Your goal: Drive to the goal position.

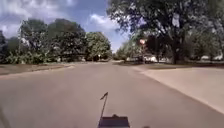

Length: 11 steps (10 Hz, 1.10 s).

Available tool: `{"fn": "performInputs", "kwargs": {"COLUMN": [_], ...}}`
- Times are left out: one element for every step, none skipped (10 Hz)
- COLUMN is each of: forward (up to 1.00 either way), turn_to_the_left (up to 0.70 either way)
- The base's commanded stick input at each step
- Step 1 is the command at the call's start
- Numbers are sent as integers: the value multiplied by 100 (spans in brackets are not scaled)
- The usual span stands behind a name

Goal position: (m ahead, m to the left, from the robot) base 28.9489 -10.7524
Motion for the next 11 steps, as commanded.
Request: {"fn": "performInputs", "kwargs": {"forward": [100,100,100,100,100,100,100,100,100,100,100], "turn_to_the_left": [0,0,0,0,0,0,-32,-36,-39,-39,-39]}}
